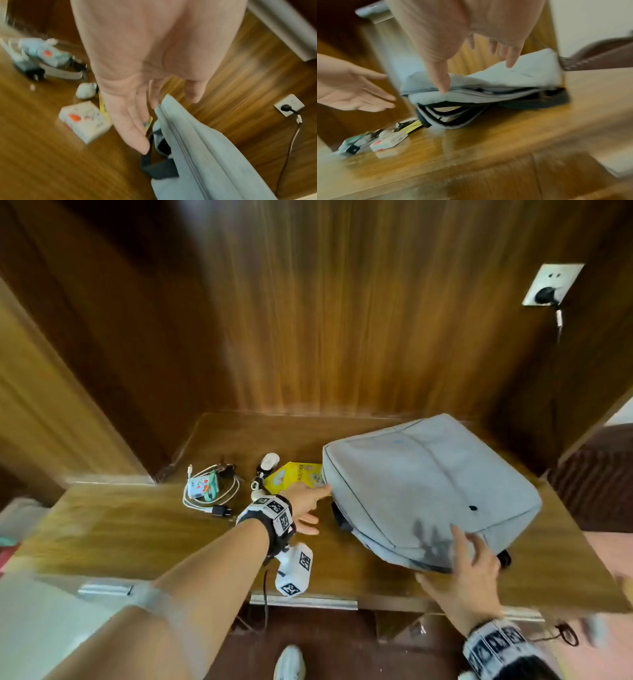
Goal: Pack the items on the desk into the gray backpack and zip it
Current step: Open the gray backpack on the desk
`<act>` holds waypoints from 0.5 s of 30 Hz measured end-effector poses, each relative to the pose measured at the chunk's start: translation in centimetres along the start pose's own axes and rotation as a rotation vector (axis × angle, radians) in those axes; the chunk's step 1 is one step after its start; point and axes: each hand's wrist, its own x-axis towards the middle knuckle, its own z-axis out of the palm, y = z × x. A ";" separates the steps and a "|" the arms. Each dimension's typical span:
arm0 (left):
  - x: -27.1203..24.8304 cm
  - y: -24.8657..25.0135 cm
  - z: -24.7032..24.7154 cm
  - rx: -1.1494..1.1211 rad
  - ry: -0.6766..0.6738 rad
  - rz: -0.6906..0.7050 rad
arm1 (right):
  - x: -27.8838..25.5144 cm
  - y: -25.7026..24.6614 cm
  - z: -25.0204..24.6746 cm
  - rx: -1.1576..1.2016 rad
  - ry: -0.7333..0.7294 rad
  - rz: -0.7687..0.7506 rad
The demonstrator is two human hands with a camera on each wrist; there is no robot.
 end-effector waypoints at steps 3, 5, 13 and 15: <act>2.6 -0.4 1.1 -0.111 -0.109 -0.095 | 3.5 -4.9 1.9 -0.251 -0.210 -0.144; 4.2 0.1 1.6 -0.214 -0.138 -0.090 | 5.4 -6.3 3.0 -0.198 -0.299 -0.142; 10.6 2.9 0.0 0.808 0.390 0.710 | 11.4 -10.6 -3.6 0.249 0.146 0.157; 11.0 3.9 0.4 1.327 0.194 0.967 | 12.5 -11.3 -5.8 0.338 0.289 0.197</act>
